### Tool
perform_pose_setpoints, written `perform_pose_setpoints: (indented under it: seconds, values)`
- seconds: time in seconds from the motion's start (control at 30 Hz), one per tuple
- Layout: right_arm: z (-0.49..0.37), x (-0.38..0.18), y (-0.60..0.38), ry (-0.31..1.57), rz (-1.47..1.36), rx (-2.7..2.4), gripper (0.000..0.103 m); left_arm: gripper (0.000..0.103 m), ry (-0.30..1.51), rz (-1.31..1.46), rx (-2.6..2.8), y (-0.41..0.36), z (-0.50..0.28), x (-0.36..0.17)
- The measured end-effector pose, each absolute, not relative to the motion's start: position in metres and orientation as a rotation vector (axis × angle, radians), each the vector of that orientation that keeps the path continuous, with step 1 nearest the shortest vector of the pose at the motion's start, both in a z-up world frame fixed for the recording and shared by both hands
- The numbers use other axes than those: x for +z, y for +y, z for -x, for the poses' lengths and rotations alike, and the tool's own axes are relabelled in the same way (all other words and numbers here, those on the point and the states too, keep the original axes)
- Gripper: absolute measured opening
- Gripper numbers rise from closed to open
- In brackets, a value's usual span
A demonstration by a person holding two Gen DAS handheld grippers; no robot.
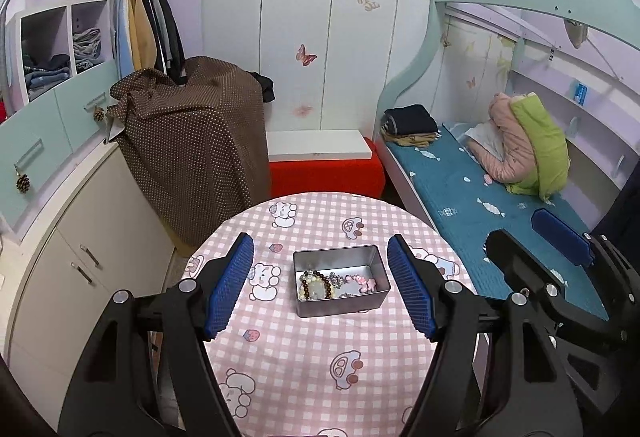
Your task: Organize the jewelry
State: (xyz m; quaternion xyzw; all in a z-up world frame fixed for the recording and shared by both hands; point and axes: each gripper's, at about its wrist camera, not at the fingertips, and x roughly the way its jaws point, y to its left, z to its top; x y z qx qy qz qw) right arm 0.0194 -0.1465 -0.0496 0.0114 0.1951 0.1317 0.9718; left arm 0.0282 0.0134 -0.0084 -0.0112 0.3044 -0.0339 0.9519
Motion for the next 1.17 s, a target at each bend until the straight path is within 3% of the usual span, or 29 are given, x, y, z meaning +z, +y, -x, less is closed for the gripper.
perform_pose_setpoints:
  seconds: [1.17]
  values:
    - [-0.0215, -0.0458, -0.1398, 0.393, -0.031, 0.266, 0.062, 0.070, 0.611, 0.024, -0.069, 0.0207, -0.0240, -0.0073]
